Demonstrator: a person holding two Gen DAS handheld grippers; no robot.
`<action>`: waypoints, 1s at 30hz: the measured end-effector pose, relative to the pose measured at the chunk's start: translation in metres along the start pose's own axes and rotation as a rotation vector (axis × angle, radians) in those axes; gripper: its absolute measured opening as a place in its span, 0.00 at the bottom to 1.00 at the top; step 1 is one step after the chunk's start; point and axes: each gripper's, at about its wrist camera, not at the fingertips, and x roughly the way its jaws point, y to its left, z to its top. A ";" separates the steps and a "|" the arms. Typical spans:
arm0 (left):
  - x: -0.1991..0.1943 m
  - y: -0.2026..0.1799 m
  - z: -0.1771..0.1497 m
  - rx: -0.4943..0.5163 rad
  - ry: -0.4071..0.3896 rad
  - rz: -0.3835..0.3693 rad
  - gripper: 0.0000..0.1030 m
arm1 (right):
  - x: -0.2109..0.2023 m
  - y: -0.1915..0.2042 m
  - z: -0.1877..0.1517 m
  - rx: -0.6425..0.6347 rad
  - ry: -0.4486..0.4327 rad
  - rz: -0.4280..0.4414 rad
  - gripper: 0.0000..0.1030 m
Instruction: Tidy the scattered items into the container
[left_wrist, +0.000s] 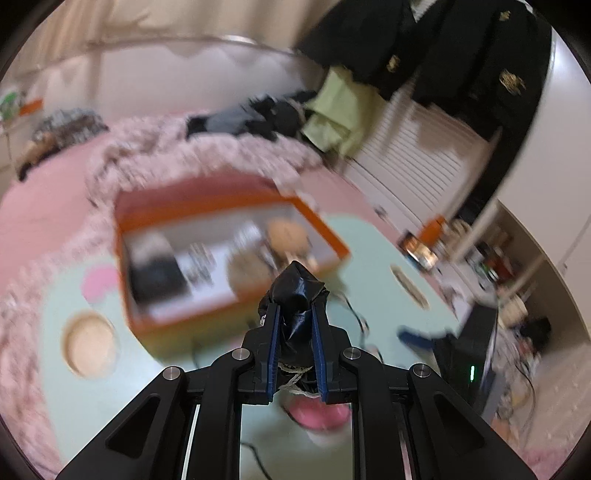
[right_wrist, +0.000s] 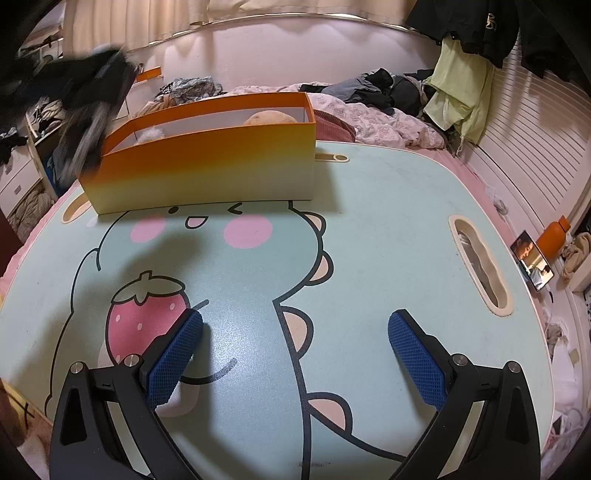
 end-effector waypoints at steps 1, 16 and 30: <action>0.008 0.000 -0.008 -0.012 0.022 -0.023 0.15 | 0.000 0.000 0.000 0.000 0.000 0.001 0.97; 0.025 0.030 -0.064 -0.117 -0.044 0.163 0.87 | 0.002 0.001 0.003 -0.009 0.006 0.034 0.97; 0.007 0.040 -0.065 -0.138 -0.077 0.175 0.86 | -0.014 0.029 0.150 -0.202 -0.070 0.101 0.62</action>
